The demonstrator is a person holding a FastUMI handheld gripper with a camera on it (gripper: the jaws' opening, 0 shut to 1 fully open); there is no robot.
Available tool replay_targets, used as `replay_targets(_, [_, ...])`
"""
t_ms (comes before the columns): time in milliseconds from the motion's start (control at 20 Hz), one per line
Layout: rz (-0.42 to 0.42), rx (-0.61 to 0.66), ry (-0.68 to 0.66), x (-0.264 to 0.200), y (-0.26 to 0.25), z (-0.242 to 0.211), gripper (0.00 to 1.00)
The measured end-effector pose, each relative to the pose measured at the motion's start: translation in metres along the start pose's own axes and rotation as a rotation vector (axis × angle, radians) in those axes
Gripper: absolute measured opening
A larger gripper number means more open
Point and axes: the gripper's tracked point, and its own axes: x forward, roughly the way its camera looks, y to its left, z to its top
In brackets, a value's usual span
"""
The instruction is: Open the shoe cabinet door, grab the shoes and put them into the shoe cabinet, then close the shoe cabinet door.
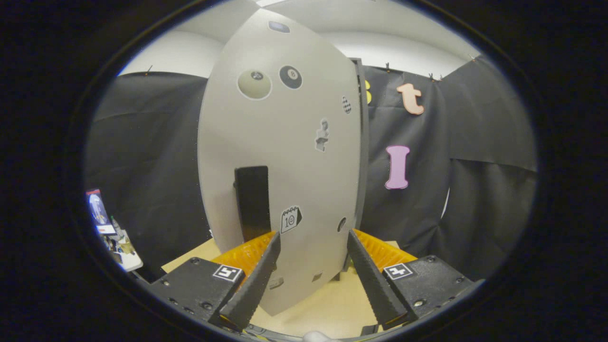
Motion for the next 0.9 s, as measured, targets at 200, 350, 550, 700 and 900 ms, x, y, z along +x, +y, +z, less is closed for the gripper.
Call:
replay_targets(200, [0.083,-0.001,0.012,0.026,0.041,-0.001,0.96])
replay_targets(350, [0.078,-0.017,0.013,0.037,0.054,-0.002,0.97])
replay_targets(550, [0.035,0.035,0.019,0.035,0.055,-0.008,0.97])
replay_targets(700, [-0.015,0.071,-0.012,0.018,0.055,0.002,0.97])
replay_targets(900, [-0.06,0.037,-0.045,-0.01,0.06,0.02,0.97])
